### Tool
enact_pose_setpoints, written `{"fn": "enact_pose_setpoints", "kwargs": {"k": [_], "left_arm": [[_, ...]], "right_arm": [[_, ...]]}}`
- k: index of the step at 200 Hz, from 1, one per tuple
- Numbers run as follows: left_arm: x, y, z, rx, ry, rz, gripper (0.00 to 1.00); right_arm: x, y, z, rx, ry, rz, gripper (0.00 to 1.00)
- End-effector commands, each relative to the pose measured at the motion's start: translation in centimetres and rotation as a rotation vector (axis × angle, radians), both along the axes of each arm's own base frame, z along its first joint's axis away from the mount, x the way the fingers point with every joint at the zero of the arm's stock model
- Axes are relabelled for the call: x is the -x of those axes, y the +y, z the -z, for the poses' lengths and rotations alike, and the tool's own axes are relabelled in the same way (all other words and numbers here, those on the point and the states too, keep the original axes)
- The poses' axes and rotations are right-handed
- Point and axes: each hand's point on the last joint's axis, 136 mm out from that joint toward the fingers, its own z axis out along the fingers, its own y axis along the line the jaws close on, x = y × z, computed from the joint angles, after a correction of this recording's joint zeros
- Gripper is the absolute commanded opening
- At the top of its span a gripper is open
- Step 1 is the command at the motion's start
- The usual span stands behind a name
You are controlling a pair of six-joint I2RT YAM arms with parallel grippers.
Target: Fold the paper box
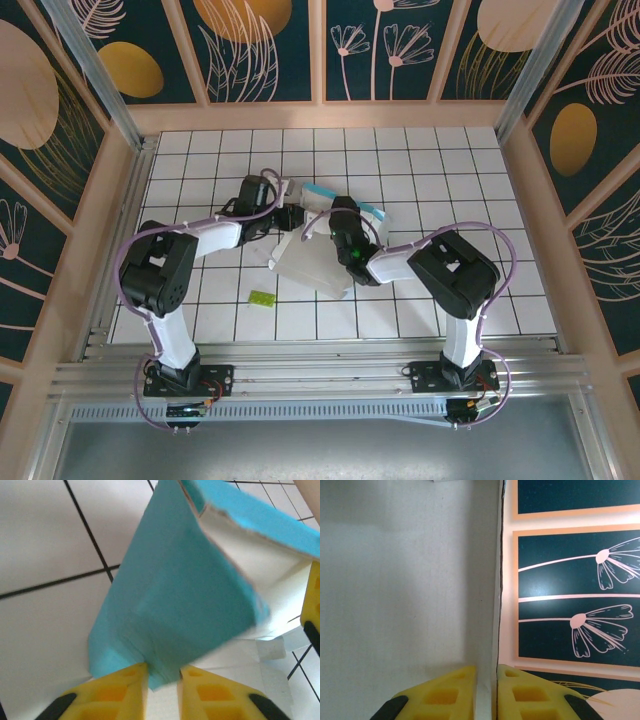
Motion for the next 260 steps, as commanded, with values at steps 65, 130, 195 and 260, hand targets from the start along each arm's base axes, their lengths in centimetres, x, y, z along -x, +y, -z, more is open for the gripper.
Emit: {"fn": "enact_pose_setpoints", "kwargs": {"k": [65, 130, 195, 260], "left_arm": [[2.2, 1.8, -4.3, -0.001, -0.192, -0.027, 0.40], [0.0, 11.5, -9.6, -0.338, -0.489, -0.264, 0.48], [-3.1, 11.0, -6.3, -0.571, -0.484, 0.116, 0.52], [-5.2, 6.9, -3.2, -0.468, -0.393, 0.356, 0.49]], "right_arm": [[2.3, 0.6, 1.4, 0.054, -0.009, -0.084, 0.17], [2.8, 0.7, 1.3, 0.065, -0.019, -0.106, 0.17], [3.0, 1.0, 1.0, 0.058, -0.021, -0.113, 0.17], [2.9, 1.1, 0.8, 0.051, -0.018, -0.109, 0.17]]}}
